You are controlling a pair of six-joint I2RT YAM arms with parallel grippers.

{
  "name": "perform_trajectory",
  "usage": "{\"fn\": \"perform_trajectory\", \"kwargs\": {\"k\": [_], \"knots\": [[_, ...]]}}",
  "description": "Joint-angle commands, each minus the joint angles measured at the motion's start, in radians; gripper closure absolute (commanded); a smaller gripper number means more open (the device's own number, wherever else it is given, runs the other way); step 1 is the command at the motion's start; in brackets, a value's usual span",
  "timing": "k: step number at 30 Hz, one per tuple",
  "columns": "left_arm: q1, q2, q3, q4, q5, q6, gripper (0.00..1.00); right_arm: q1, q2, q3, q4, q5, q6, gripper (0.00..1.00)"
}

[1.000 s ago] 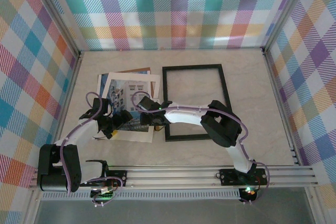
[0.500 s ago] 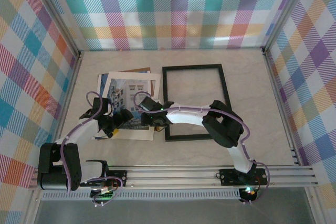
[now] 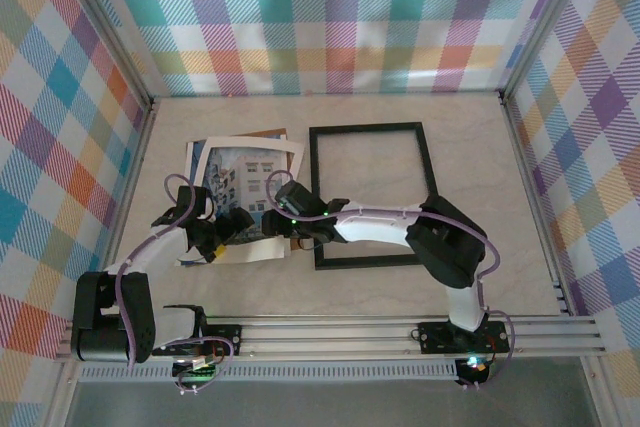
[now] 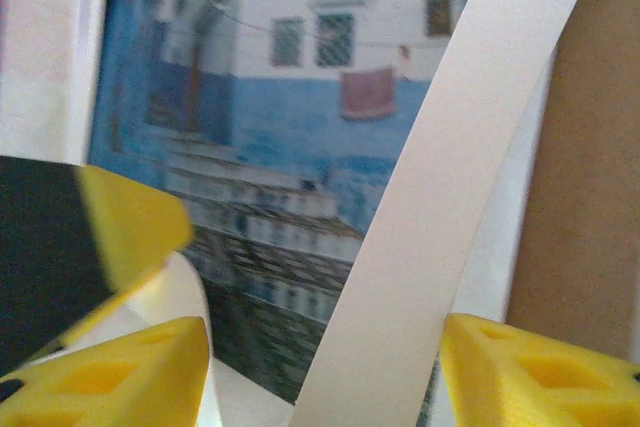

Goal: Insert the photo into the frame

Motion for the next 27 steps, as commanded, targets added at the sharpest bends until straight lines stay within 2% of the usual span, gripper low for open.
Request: {"fn": "perform_trajectory", "kwargs": {"k": [1,20,27], "knots": [[0.005,0.040,-0.045,-0.050,0.005,0.010,0.00,-0.010,-0.023,-0.024,0.116,-0.069,0.035,0.37],[0.005,0.057,-0.038,-0.060,-0.003,0.013,0.00,-0.056,-0.120,-0.166,0.309,-0.085,0.173,0.39],[0.005,0.067,-0.033,-0.059,-0.001,0.015,0.00,-0.058,-0.093,-0.174,0.363,-0.123,0.220,0.40]]}}
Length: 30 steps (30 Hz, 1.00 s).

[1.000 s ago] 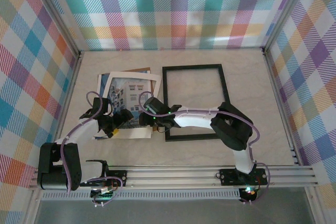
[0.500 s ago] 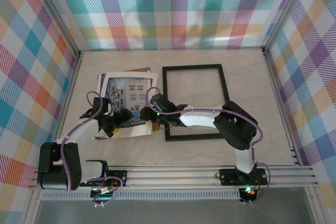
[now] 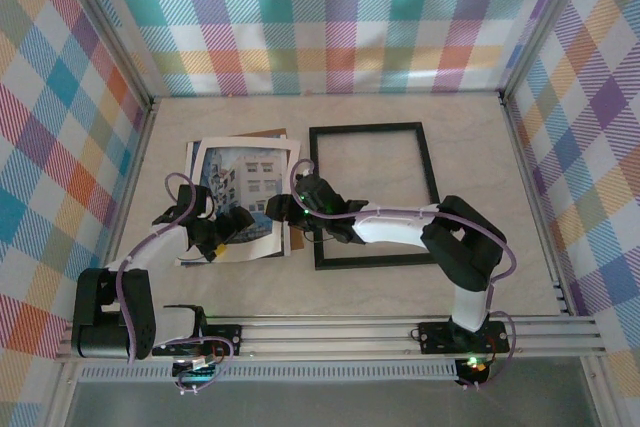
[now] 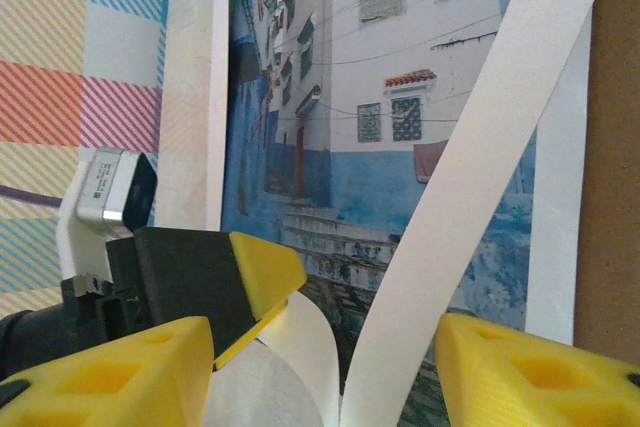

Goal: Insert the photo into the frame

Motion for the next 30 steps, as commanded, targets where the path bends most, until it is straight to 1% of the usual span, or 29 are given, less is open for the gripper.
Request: {"fn": "perform_trajectory", "kwargs": {"k": [1,7,11,16,20,22,25,30], "knots": [[0.006,0.046,-0.043,-0.065,-0.002,0.014,0.00,0.003,0.006,-0.011,0.081,-0.052,0.053,0.40],[0.005,0.040,-0.046,-0.065,-0.005,0.015,0.00,0.002,0.046,-0.007,0.089,-0.092,0.141,0.45],[0.006,0.041,-0.048,-0.062,-0.005,0.014,0.00,0.004,0.059,-0.009,0.092,-0.100,0.167,0.46],[0.005,0.040,-0.052,-0.058,-0.006,0.014,0.00,0.008,0.053,-0.005,0.064,-0.099,0.168,0.42],[0.005,0.041,-0.052,-0.053,-0.005,0.015,0.00,0.013,0.042,-0.015,0.028,-0.103,0.208,0.38],[0.004,0.043,-0.053,-0.052,-0.006,0.015,0.00,0.017,0.040,-0.020,0.024,-0.112,0.235,0.35],[0.005,0.043,-0.056,-0.048,-0.003,0.013,0.00,0.026,0.039,-0.023,0.016,-0.126,0.263,0.33],[0.005,0.041,-0.057,-0.043,0.000,0.010,0.00,0.047,0.022,-0.022,-0.064,-0.119,0.280,0.31]]}}
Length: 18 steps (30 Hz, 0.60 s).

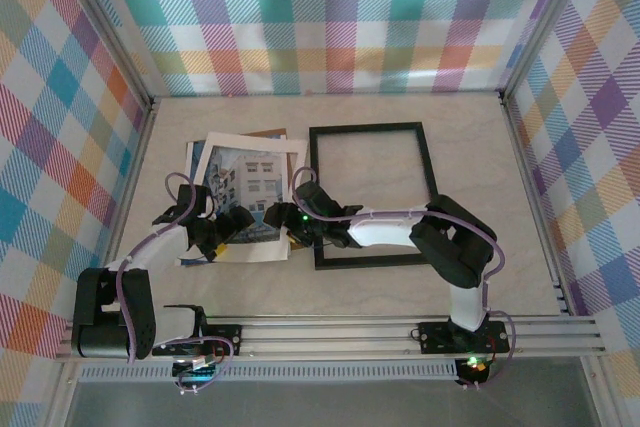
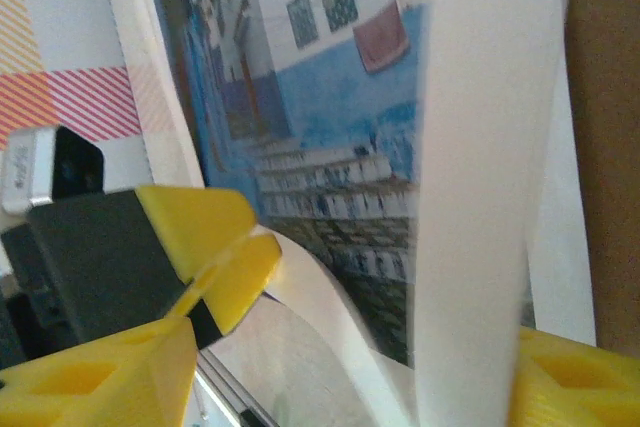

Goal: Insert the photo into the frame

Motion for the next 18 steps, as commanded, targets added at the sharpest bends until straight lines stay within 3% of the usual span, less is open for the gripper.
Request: {"fn": "perform_trajectory", "kwargs": {"k": [1,5,10,13,18], "knots": [[0.006,0.042,-0.057,-0.049,-0.007,0.010,0.00,0.025,-0.037,-0.011,-0.068,-0.022,0.037,0.30],[0.005,0.039,-0.057,-0.047,-0.004,0.010,0.00,0.030,-0.072,-0.044,-0.137,0.009,0.046,0.29],[0.005,0.031,-0.062,-0.049,-0.005,0.012,0.00,0.030,-0.062,-0.087,-0.003,0.013,0.043,0.36],[0.005,0.027,-0.060,-0.053,-0.004,0.010,0.00,0.027,-0.053,-0.057,-0.025,0.022,-0.004,0.45],[0.005,0.013,-0.060,-0.060,-0.009,0.011,0.00,0.016,-0.064,-0.045,-0.057,0.052,-0.072,0.72]]}}
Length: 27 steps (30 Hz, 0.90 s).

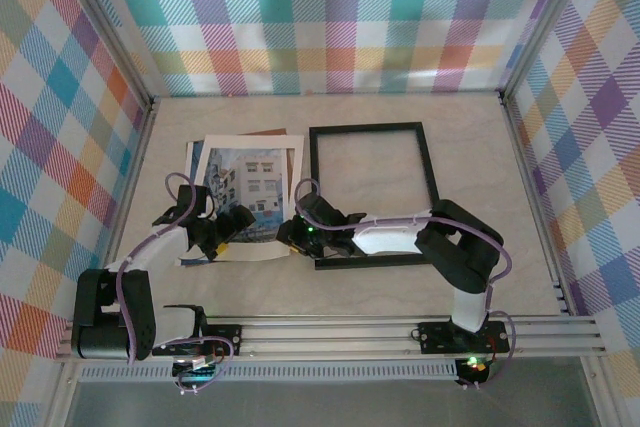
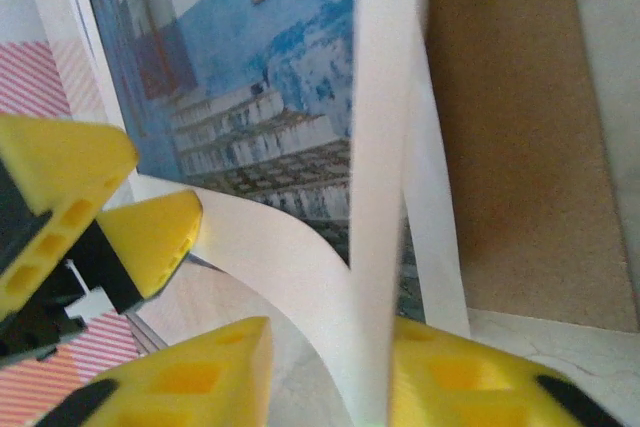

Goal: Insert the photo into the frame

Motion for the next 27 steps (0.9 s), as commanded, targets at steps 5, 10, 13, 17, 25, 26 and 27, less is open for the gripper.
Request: {"fn": "perform_trajectory", "kwargs": {"k": [5,10,13,17,25,26,27], "knots": [[0.006,0.003,-0.031,-0.097,-0.010,0.009,0.00,-0.027,-0.035,0.070,-0.057,0.038,-0.167,0.91],[0.006,-0.057,0.035,-0.167,0.007,0.004,0.00,-0.051,-0.059,0.133,-0.147,-0.022,-0.300,1.00],[0.005,-0.096,0.093,-0.219,0.006,0.004,0.00,-0.075,-0.078,0.210,-0.296,-0.083,-0.418,1.00],[0.006,-0.108,0.173,-0.264,0.005,-0.002,0.00,-0.123,-0.130,0.253,-0.452,-0.147,-0.547,1.00],[0.005,-0.062,0.271,-0.224,0.024,-0.075,0.00,-0.284,-0.287,0.250,-0.683,-0.298,-0.718,1.00],[0.004,-0.051,0.279,-0.214,0.032,-0.087,0.00,-0.306,-0.305,0.248,-0.712,-0.325,-0.742,1.00],[0.005,-0.045,0.285,-0.201,0.039,-0.099,0.00,-0.327,-0.324,0.246,-0.748,-0.346,-0.762,1.00]]}}
